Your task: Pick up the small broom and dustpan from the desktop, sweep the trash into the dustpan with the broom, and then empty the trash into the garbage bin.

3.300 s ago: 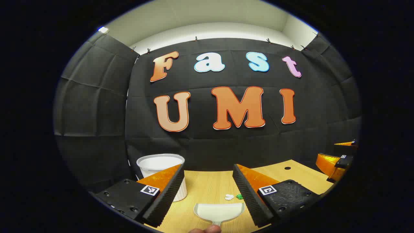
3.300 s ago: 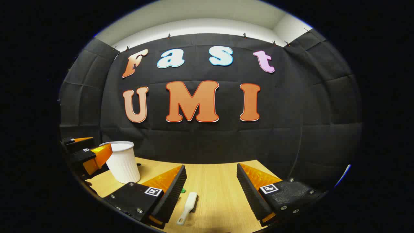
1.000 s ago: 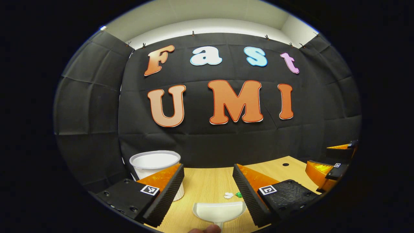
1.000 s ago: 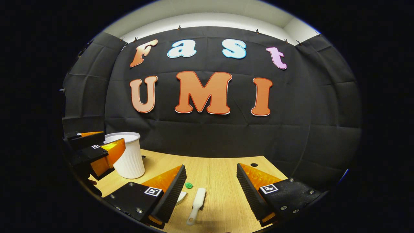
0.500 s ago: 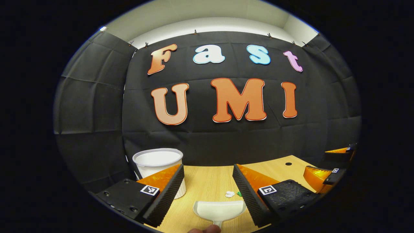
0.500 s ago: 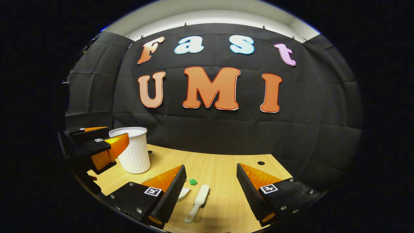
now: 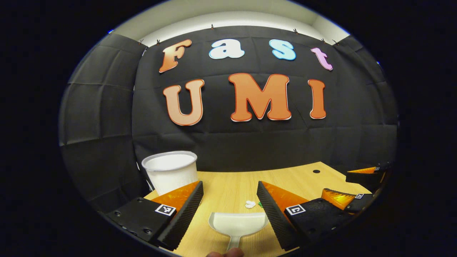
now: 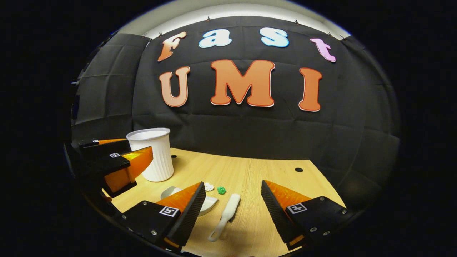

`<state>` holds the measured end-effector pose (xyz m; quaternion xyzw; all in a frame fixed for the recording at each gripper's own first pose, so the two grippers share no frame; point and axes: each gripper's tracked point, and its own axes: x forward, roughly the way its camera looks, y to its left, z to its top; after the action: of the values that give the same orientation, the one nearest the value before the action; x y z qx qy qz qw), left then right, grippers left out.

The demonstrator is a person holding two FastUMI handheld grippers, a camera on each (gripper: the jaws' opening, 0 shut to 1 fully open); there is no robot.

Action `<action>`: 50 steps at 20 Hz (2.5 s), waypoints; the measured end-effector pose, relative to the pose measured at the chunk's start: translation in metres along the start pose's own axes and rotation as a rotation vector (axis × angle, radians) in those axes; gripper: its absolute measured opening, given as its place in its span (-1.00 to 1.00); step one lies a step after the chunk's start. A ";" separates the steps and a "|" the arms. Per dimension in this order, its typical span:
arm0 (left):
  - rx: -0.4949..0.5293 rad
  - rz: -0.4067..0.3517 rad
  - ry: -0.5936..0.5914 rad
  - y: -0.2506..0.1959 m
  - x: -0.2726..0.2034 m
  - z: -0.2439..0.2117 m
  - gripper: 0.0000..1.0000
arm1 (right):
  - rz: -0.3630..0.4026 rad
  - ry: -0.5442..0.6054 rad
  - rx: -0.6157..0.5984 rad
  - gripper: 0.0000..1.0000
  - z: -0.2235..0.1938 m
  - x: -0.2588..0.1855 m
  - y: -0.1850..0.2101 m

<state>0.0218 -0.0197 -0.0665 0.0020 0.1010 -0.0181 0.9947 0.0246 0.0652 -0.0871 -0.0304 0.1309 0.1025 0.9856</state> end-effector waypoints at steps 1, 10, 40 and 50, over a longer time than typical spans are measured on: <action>-0.006 -0.011 0.036 -0.001 0.005 -0.010 0.92 | 0.008 0.045 0.005 0.88 -0.012 0.005 0.005; -0.105 -0.093 0.561 -0.006 0.024 -0.170 0.94 | -0.014 0.454 0.050 0.89 -0.131 0.040 0.020; -0.089 -0.209 1.264 -0.011 0.012 -0.252 -0.07 | -0.093 0.964 0.136 -0.31 -0.223 0.095 0.016; -0.030 -0.309 1.278 -0.001 0.017 -0.249 -0.41 | -0.069 0.986 0.169 -0.61 -0.210 0.131 0.001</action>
<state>-0.0116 -0.0195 -0.3141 -0.0159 0.6711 -0.1545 0.7249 0.0950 0.0737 -0.3240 0.0002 0.5881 0.0322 0.8082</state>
